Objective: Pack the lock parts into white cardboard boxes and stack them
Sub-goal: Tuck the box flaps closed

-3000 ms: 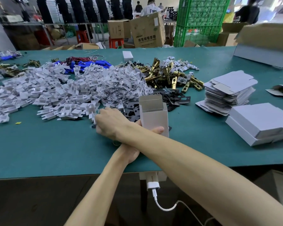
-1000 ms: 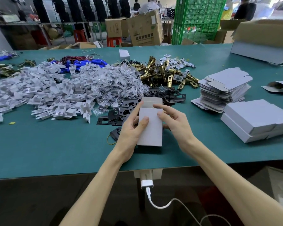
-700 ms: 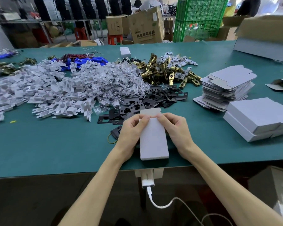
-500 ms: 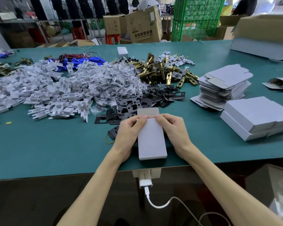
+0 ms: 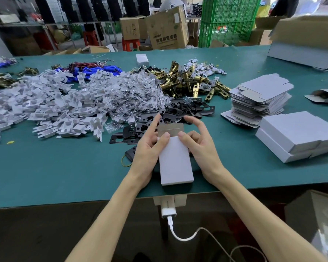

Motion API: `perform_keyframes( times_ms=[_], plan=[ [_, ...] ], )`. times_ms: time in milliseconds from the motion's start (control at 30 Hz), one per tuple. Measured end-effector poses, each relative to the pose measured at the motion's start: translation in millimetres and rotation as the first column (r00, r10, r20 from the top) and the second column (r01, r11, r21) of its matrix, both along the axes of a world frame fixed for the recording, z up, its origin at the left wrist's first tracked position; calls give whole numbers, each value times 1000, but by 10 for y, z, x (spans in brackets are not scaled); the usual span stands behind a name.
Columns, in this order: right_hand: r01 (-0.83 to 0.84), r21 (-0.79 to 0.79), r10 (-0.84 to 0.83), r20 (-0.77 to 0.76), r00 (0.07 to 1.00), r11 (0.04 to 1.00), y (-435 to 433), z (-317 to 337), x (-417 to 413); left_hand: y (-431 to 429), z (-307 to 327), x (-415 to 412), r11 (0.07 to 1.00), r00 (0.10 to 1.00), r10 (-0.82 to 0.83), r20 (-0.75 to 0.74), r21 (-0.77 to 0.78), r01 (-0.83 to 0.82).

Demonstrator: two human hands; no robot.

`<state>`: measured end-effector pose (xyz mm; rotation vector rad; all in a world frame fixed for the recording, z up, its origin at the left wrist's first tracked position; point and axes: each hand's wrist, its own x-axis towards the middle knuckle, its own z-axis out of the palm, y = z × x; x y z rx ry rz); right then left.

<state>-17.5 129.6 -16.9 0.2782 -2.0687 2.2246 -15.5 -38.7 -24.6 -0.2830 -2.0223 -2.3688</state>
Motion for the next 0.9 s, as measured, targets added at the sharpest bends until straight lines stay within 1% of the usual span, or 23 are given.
perform_keyframes(
  times_ms=[67, 167, 300, 400, 533, 733, 900],
  plan=[
    [5, 32, -6, 12, 1000, 999, -4, 11, 0, 15, 2, 7, 1000, 1000, 2, 15, 24, -2],
    [15, 31, -16, 24, 1000, 999, 3, 5, 9, 18, 11, 30, 1000, 1000, 15, 17, 23, -15],
    [4, 34, -4, 18, 1000, 999, 7, 30, 20, 29, 47, 48, 997, 996, 49, 68, 47, -53],
    [18, 44, -19, 24, 1000, 999, -7, 34, 25, 48, 78, 53, 996, 992, 83, 95, 38, -87],
    [13, 68, -15, 25, 1000, 998, -19, 32, 34, 49, 61, 32, 995, 991, 95, 91, 2, -96],
    [19, 74, -22, 47, 999, 997, -12, 18, 15, 26, 12, 31, 996, 994, 68, 82, -68, -62],
    [-9, 87, 5, 51, 999, 996, -17, 50, 44, 27, 25, 30, 997, 992, 73, 102, -35, -69]
  ],
)
